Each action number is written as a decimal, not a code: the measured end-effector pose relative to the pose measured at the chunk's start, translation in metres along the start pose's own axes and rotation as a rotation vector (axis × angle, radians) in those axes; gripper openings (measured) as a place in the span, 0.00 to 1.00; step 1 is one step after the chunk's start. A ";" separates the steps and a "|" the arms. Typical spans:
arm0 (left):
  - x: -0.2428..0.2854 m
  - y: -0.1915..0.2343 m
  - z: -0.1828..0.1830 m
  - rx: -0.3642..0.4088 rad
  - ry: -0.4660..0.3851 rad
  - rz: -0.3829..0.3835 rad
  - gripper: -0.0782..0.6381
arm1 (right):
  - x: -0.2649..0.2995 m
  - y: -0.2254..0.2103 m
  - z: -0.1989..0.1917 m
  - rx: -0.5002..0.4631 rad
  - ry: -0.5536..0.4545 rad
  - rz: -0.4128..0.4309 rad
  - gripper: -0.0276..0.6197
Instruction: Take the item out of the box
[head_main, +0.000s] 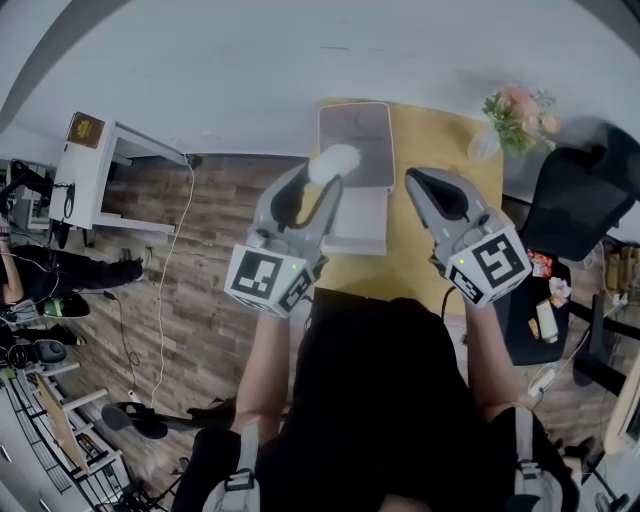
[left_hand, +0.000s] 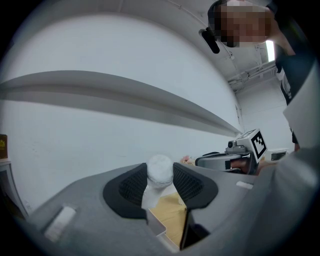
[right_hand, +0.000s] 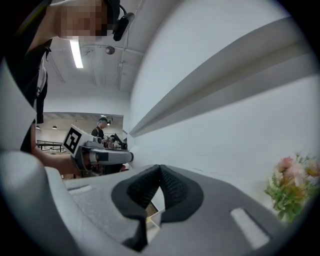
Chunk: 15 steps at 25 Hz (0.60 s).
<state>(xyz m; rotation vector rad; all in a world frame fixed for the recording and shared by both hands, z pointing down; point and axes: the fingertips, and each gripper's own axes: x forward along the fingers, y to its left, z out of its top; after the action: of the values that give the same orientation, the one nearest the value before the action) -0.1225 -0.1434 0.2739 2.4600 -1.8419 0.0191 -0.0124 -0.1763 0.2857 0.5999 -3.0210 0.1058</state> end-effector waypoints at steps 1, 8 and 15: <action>0.000 -0.001 0.000 0.002 0.002 -0.003 0.34 | -0.001 0.000 0.000 -0.002 -0.001 0.000 0.05; -0.003 -0.006 -0.001 -0.002 0.020 0.000 0.34 | -0.005 0.001 -0.003 0.008 -0.003 -0.004 0.05; -0.006 -0.006 -0.011 0.001 0.028 -0.001 0.35 | -0.007 0.003 -0.007 0.013 -0.003 -0.006 0.05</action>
<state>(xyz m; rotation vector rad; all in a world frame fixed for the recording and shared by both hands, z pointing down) -0.1179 -0.1349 0.2839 2.4481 -1.8301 0.0534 -0.0062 -0.1705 0.2917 0.6107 -3.0237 0.1248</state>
